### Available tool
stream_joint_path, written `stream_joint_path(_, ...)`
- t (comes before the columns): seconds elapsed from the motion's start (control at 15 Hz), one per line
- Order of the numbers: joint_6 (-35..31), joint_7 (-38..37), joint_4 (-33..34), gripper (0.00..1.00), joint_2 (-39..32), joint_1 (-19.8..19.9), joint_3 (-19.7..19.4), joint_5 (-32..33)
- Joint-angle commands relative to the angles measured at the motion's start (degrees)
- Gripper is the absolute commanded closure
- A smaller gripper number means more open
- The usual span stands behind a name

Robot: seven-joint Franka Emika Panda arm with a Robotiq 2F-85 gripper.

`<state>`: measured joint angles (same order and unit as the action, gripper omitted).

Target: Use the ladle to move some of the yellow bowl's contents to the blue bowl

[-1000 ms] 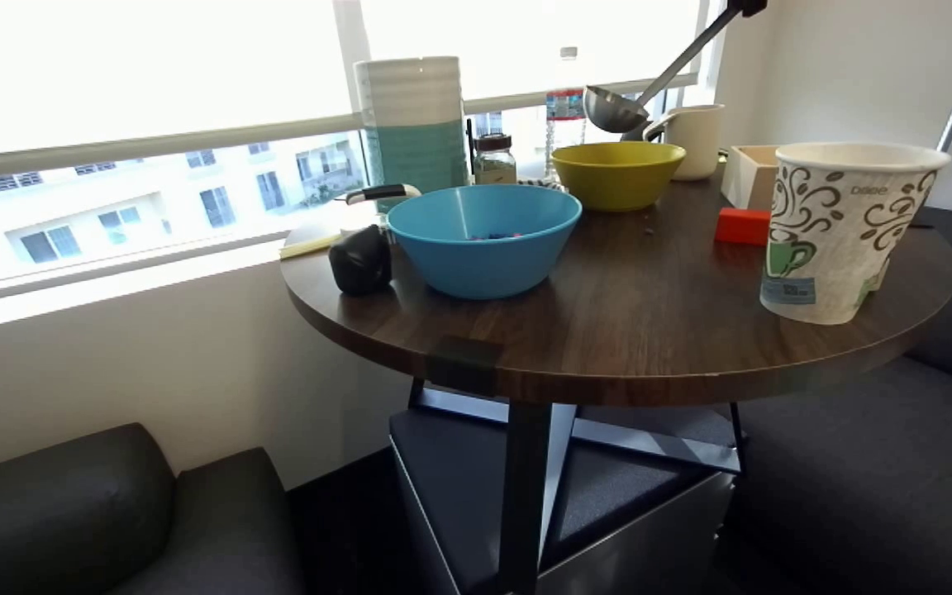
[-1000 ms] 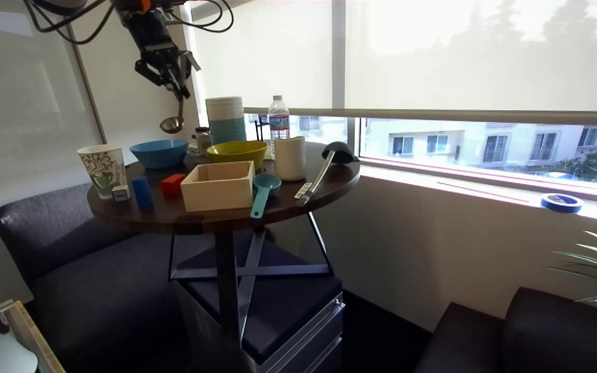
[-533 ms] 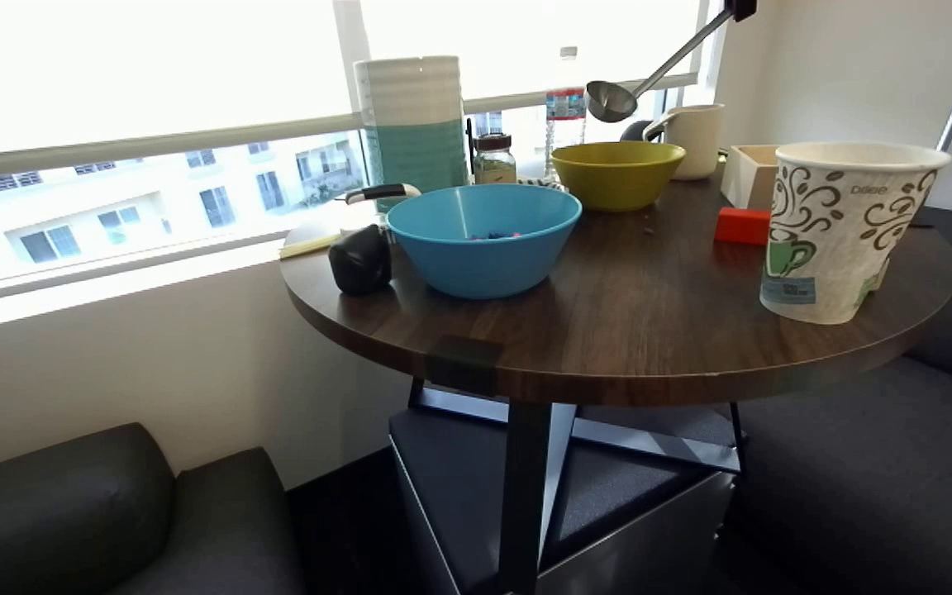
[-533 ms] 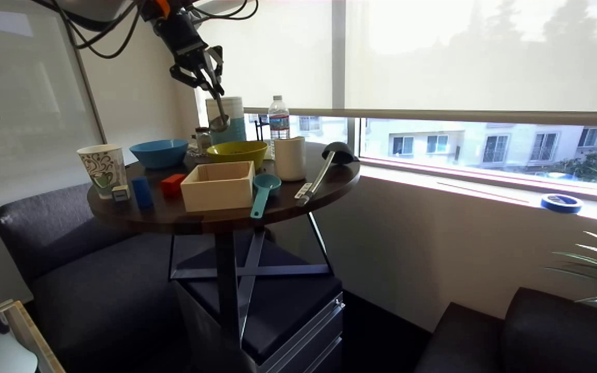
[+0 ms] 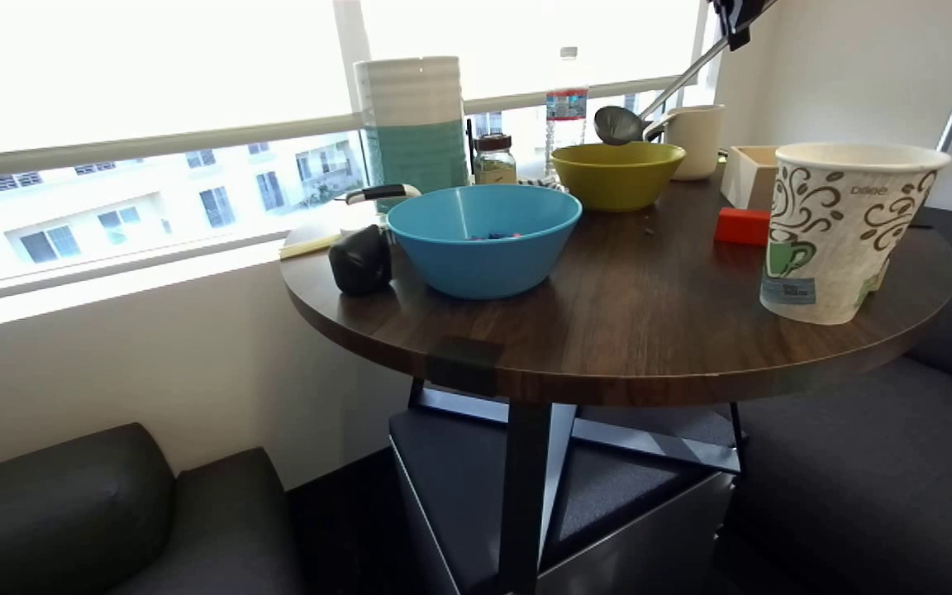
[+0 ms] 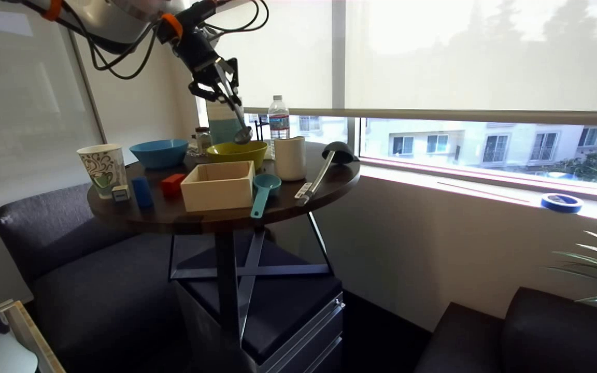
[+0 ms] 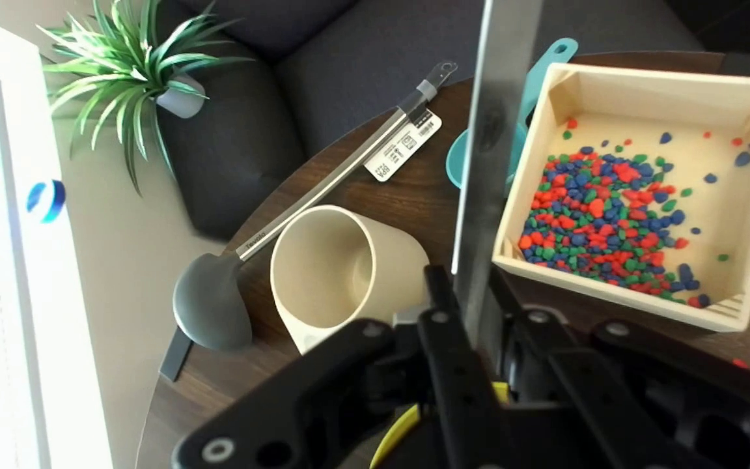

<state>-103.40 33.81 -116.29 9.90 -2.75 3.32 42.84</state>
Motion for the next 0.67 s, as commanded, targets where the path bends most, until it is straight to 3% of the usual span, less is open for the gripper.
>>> stream_joint_path(0.0,1.78,-3.47,0.97,0.96,-2.5,-0.59,0.63,4.02)
stream_joint_path(0.6,2.32,-10.41,-0.85,0.96,-6.95,-1.59,1.94,13.17)
